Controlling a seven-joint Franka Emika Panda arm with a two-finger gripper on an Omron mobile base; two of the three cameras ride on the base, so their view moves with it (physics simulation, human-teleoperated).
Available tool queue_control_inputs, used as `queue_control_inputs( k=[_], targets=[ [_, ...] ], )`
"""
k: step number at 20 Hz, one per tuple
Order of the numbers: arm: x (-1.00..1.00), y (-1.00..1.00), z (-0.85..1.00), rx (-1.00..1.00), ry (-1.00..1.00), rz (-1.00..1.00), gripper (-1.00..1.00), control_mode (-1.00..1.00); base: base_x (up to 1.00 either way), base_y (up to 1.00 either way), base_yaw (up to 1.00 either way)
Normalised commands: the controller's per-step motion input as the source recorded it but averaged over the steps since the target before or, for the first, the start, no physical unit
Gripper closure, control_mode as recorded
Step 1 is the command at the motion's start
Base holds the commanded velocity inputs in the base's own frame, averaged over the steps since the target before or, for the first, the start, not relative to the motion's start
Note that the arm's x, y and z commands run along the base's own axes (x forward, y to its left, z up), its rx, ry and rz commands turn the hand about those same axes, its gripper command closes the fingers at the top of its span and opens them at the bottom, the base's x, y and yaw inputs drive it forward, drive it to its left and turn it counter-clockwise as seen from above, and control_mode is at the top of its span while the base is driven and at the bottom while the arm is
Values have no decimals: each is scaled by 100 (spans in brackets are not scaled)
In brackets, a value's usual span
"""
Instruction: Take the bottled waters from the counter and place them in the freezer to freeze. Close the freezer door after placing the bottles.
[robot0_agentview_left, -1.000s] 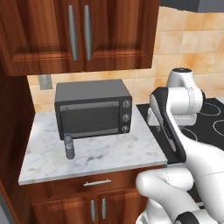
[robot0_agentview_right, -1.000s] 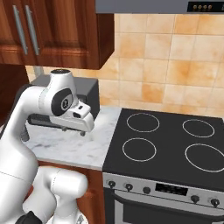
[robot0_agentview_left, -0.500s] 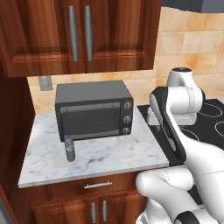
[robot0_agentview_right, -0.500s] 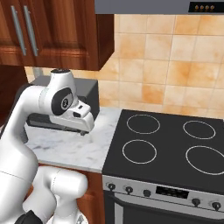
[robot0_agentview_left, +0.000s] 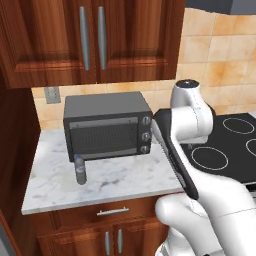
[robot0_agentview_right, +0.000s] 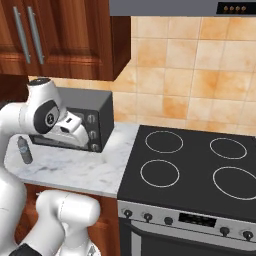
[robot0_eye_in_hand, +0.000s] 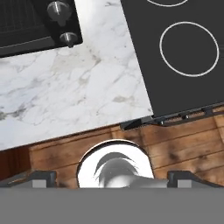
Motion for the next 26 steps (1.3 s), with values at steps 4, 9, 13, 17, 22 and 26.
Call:
queue_control_inputs(
  k=[4, 9, 13, 17, 22, 26],
  targets=[
    [4, 99, 0, -27, -39, -5, -100, -100, 0, 0, 0],
    [0, 99, 0, -25, -50, 1, -100, -100, 0, 0, 0],
    [0, 93, 0, -13, -55, 8, -100, -100, 0, 0, 0],
    [-9, 69, 0, 0, -39, 1, -100, -100, 0, 0, 0],
    [-1, 63, 0, 0, -53, 0, -100, -100, 0, 0, 0],
    [-21, 49, -16, 0, -44, 0, -100, -100, 0, 0, 0]
  ],
)
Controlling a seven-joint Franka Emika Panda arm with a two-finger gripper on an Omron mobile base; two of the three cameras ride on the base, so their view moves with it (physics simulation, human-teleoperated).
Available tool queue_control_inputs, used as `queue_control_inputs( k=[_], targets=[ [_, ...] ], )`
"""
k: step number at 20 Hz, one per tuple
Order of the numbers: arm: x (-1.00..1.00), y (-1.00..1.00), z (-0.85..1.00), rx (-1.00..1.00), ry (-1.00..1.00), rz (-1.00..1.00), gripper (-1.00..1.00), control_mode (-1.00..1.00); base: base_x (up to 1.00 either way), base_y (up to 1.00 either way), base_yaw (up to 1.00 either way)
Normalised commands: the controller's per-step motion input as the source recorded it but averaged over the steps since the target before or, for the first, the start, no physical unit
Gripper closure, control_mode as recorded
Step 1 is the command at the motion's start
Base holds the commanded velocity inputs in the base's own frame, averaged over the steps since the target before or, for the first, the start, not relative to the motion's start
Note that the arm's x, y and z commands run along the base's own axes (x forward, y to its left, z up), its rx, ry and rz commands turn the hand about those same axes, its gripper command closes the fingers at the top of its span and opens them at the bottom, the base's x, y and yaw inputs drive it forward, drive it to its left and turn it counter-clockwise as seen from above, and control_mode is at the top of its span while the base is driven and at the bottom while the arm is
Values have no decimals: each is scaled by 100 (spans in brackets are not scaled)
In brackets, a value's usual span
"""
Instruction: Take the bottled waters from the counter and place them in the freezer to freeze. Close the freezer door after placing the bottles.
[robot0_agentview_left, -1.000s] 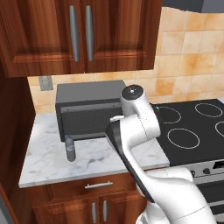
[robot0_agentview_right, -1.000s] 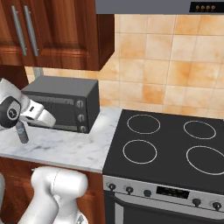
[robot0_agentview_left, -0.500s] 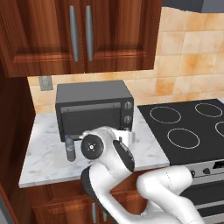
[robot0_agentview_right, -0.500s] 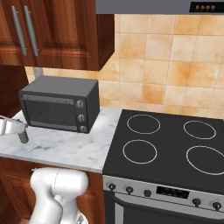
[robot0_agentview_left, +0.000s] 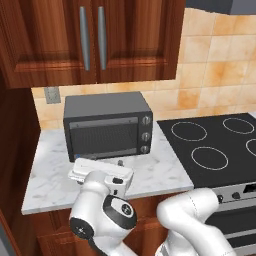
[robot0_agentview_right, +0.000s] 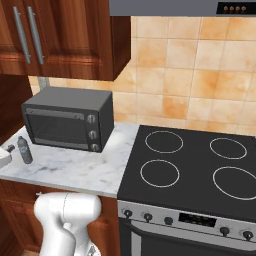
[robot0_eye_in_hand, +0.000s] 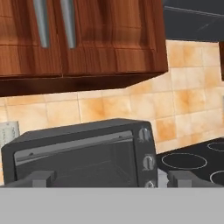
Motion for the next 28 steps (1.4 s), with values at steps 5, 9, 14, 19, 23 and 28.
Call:
queue_control_inputs(
  k=[5, 9, 14, 19, 23, 28],
  targets=[
    [-29, 45, -35, 0, -18, 0, -100, -100, 0, 0, 0],
    [0, 16, -8, -2, -1, 1, -100, -100, 0, 0, 0],
    [9, 15, -11, 1, 0, 1, -100, -100, 0, 0, 0],
    [38, 18, -48, 6, 6, 0, -100, -100, 0, 0, 0],
    [42, 16, -51, 4, 21, 1, -100, -100, 0, 0, 0],
    [6, 15, -37, 1, 13, 0, -100, -100, 0, 0, 0]
  ],
)
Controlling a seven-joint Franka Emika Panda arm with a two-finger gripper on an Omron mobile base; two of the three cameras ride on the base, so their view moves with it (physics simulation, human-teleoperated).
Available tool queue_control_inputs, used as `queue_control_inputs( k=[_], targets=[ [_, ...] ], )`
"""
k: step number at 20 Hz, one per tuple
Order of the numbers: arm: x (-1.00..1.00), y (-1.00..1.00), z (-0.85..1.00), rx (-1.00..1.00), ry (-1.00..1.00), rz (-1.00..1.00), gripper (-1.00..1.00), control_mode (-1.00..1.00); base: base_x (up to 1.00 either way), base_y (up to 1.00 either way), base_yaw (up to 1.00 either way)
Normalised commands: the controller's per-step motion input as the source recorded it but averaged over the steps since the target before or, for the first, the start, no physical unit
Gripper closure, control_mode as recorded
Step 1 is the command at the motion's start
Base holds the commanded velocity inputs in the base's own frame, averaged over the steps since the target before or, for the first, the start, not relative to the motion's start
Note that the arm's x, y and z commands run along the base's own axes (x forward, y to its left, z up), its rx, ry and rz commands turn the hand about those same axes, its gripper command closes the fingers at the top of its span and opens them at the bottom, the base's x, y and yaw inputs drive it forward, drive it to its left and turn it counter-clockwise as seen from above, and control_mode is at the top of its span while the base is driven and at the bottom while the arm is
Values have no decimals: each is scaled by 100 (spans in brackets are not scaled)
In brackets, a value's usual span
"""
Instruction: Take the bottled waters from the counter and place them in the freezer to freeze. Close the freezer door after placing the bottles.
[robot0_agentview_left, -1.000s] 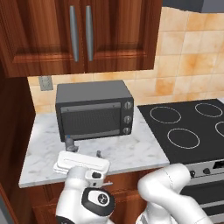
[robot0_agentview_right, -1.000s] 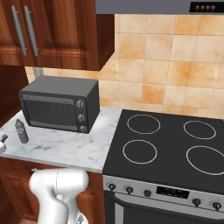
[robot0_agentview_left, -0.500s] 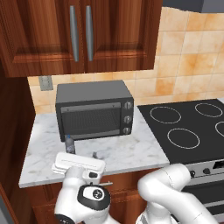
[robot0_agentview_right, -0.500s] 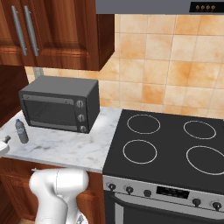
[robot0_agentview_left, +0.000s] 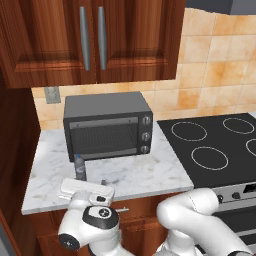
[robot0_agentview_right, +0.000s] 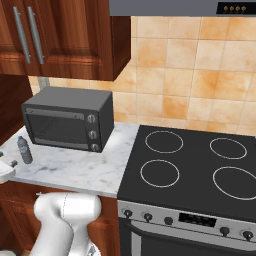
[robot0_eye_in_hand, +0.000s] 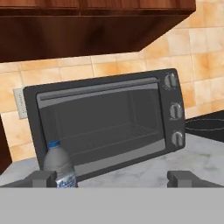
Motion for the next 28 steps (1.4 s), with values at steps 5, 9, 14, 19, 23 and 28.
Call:
queue_control_inputs(
  k=[5, 9, 14, 19, 23, 28],
  targets=[
    [39, 39, -9, 0, 10, 0, -100, -100, 0, 0, 0],
    [54, 6, -1, 0, 8, 0, -100, -100, 0, 0, 0],
    [48, 6, -1, 0, 8, 0, -100, -100, 0, 0, 0],
    [34, 3, -8, 0, 1, 0, -100, -100, 0, 0, 0],
    [21, 7, -17, 0, 0, 0, -100, -100, 0, 0, 0],
    [22, 25, -12, 0, 0, 0, -100, -100, 0, 0, 0]
  ],
)
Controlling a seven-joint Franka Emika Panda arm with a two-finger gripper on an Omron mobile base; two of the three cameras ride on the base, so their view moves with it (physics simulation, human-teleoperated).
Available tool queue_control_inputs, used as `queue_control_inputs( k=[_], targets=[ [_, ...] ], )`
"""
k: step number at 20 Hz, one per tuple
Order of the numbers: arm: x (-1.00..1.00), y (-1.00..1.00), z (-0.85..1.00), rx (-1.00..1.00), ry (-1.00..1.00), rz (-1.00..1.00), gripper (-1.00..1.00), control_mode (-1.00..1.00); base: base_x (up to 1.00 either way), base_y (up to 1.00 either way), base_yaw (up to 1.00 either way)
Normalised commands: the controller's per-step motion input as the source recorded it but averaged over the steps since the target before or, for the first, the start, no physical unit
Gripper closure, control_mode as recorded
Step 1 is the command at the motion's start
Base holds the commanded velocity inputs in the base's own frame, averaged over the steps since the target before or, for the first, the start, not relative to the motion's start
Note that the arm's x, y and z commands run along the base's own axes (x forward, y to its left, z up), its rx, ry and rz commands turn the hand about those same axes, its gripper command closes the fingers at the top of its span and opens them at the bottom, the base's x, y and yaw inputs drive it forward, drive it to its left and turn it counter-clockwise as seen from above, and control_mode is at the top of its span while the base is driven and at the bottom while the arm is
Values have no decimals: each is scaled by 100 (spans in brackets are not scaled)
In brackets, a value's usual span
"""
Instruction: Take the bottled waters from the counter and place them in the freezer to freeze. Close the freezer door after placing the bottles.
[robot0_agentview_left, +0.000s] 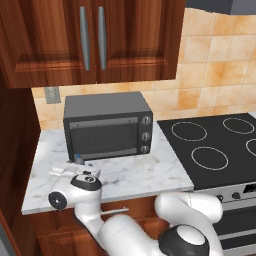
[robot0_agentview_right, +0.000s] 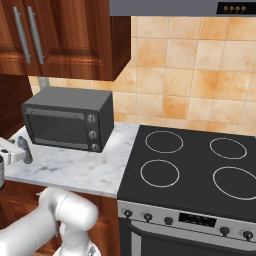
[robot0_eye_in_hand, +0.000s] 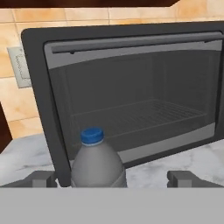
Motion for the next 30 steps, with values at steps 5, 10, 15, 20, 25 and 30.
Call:
queue_control_inputs(
  k=[5, 10, 15, 20, 25, 30],
  targets=[
    [28, 28, -7, 0, 0, 0, -100, -100, 0, 0, 0],
    [18, 15, -16, 0, 0, 0, -100, -100, 0, 0, 0],
    [2, 3, -25, 0, 0, 0, -100, -100, 0, 0, 0],
    [0, -5, -17, 0, 0, -2, -100, -100, 0, 0, 0],
    [-1, -26, 0, 0, 0, -7, -100, -100, 0, 0, 0],
    [0, -30, 0, 0, 1, -11, -100, -100, 0, 0, 0]
  ],
)
